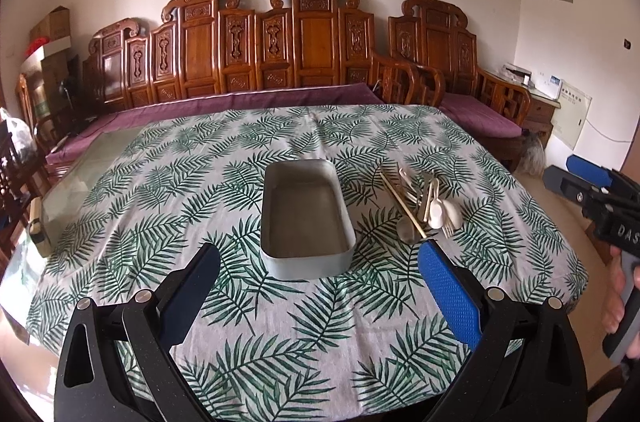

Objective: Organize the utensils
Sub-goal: 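Move the left tool down to the utensil pile around the metal spoon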

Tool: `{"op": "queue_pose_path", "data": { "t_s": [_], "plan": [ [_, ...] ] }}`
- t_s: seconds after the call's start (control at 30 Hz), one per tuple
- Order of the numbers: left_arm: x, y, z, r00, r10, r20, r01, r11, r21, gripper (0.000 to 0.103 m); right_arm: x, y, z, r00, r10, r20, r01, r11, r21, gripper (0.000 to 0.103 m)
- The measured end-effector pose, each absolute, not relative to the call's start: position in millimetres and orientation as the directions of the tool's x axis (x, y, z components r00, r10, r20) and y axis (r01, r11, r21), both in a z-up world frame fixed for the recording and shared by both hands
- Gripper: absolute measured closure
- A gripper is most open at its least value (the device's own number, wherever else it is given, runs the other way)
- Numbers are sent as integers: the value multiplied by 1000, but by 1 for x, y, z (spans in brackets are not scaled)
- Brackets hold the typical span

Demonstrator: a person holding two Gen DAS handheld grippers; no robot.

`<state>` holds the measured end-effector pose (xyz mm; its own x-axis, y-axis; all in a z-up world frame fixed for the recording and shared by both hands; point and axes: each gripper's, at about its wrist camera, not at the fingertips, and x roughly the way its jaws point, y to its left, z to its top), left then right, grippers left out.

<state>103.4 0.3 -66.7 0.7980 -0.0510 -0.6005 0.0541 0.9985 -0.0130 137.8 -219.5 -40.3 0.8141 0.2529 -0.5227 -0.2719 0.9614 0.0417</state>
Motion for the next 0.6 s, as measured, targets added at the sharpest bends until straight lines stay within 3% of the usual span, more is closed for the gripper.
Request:
{"op": "queue_pose_path", "data": {
  "t_s": [0.17,0.6],
  "plan": [
    [121,-1,-79,777,-58,-627,57,998,-22,7,170,-231,-48,793,259,-552,-286,957,37,21],
    [177,-30,-98,722,-119,-681,131,991,-34,7,269,-249,-108,710,239,-662,-280,959,46,42]
  ]
}}
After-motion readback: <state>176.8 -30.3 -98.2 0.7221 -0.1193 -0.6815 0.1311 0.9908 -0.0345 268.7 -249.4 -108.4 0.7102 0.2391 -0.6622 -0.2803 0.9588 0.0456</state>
